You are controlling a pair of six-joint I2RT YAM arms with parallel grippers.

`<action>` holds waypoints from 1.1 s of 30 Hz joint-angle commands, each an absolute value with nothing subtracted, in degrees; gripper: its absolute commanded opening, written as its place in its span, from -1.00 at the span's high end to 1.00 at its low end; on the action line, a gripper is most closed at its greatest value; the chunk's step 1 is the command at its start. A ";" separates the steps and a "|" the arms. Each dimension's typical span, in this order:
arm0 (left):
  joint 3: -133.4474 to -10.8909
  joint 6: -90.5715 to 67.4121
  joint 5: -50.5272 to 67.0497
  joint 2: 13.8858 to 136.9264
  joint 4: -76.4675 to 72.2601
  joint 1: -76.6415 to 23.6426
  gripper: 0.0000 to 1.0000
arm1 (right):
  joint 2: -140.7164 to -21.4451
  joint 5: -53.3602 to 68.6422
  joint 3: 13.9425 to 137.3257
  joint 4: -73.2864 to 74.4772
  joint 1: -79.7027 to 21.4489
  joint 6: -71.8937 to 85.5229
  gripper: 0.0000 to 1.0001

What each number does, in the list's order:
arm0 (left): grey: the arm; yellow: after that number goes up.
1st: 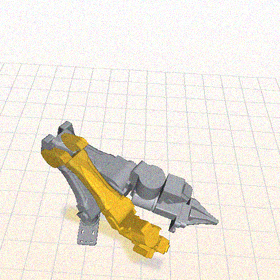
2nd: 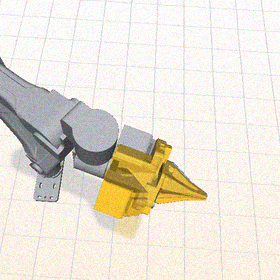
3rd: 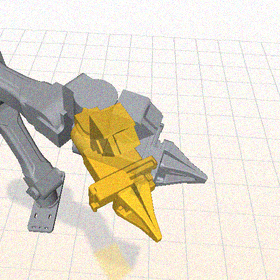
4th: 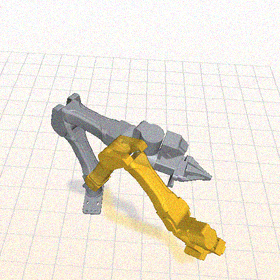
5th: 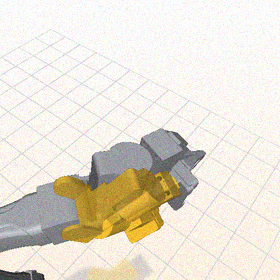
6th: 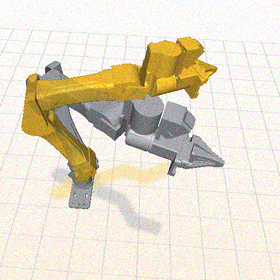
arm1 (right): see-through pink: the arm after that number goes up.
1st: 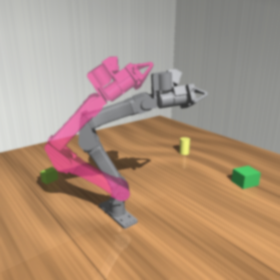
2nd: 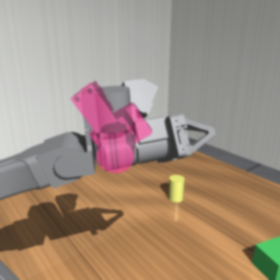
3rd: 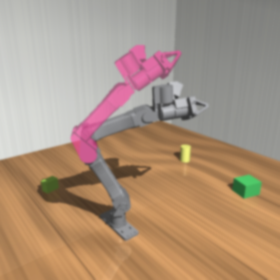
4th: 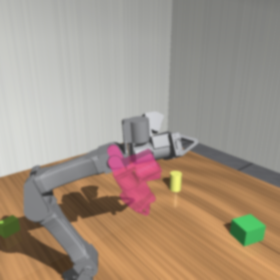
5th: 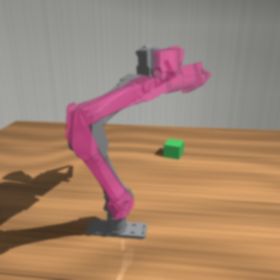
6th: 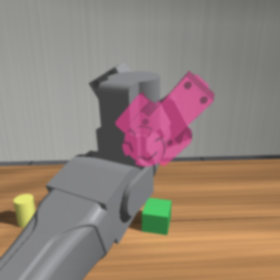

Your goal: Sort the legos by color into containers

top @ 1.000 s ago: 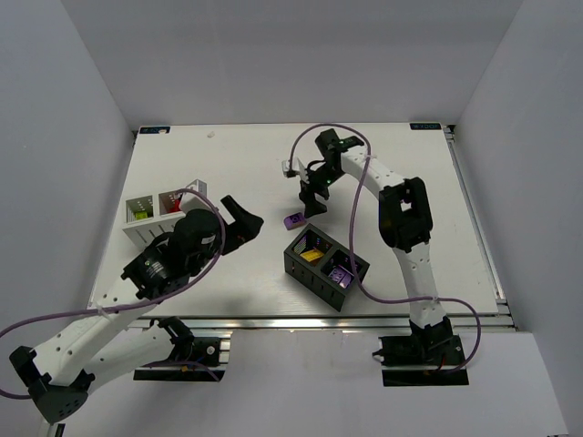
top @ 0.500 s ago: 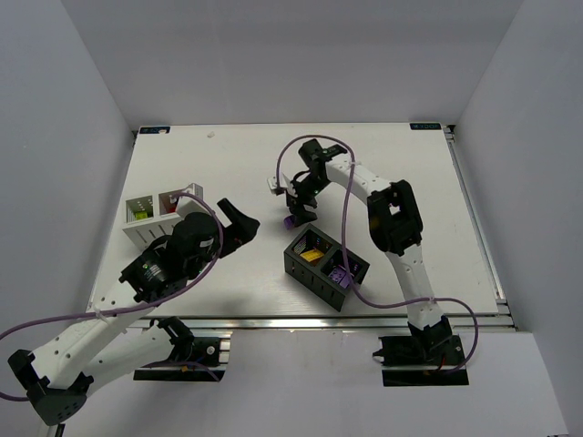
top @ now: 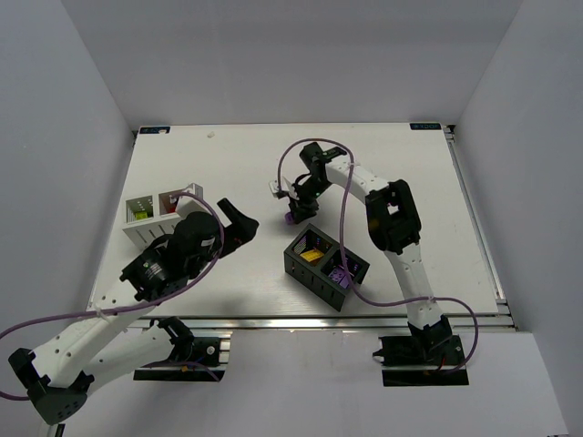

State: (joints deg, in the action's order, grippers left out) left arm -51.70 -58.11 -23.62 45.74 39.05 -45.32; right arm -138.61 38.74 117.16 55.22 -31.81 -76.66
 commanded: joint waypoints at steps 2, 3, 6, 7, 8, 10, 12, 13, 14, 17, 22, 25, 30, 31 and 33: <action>-54.49 -58.10 -25.05 45.79 39.29 -45.09 -0.96 | -136.94 38.24 116.80 51.16 -29.98 -74.10 0.95; -54.67 -58.10 -25.05 45.88 39.20 -45.09 -0.96 | -136.76 37.54 117.76 47.32 -29.45 -69.92 1.00; -55.54 -57.92 -25.31 46.32 39.29 -45.09 -0.96 | -136.76 33.85 120.75 38.46 -27.70 -61.64 1.00; -56.16 -57.57 -25.40 46.32 39.37 -45.09 -0.96 | -136.84 32.71 123.72 36.58 -27.08 -55.43 1.00; -56.42 -57.48 -25.75 46.41 39.55 -45.09 -0.96 | -136.93 31.65 125.40 35.34 -26.64 -52.85 1.00; -56.95 -57.13 -25.93 46.67 39.55 -45.09 -0.96 | -135.89 31.12 129.26 32.35 -24.44 -44.70 1.00; -57.13 -56.95 -26.28 46.84 39.11 -45.09 -0.96 | -133.87 32.86 129.55 32.26 -22.77 -41.67 1.00; -57.22 -56.87 -26.37 46.93 38.85 -45.09 -0.96 | -130.99 33.92 128.59 32.17 -22.07 -40.79 1.00; -57.30 -56.78 -26.45 46.85 38.67 -45.09 -0.96 | -129.13 37.06 124.84 31.73 -21.89 -39.82 1.00; -57.57 -56.52 -26.81 47.28 37.97 -45.09 -0.96 | -121.22 48.91 115.62 30.41 -20.22 -41.63 1.00; -58.27 -55.81 -26.37 48.25 36.83 -45.09 -0.96 | -112.52 72.03 112.41 60.84 -17.58 -72.43 1.00; -58.62 -55.55 -26.19 48.69 36.56 -45.09 -0.96 | -106.13 73.47 108.48 75.15 -17.31 -88.41 1.00; -57.31 -55.63 -25.58 48.34 34.72 -45.62 -0.96 | -94.15 71.46 88.99 75.15 -17.32 -99.56 1.00; -56.96 -55.55 -25.40 48.25 34.37 -45.62 -0.96 | -92.22 71.54 87.73 75.15 -17.49 -99.06 1.00; -57.04 -55.29 -24.96 48.51 34.02 -45.62 -0.96 | -90.54 71.98 85.79 75.23 -17.66 -97.65 1.00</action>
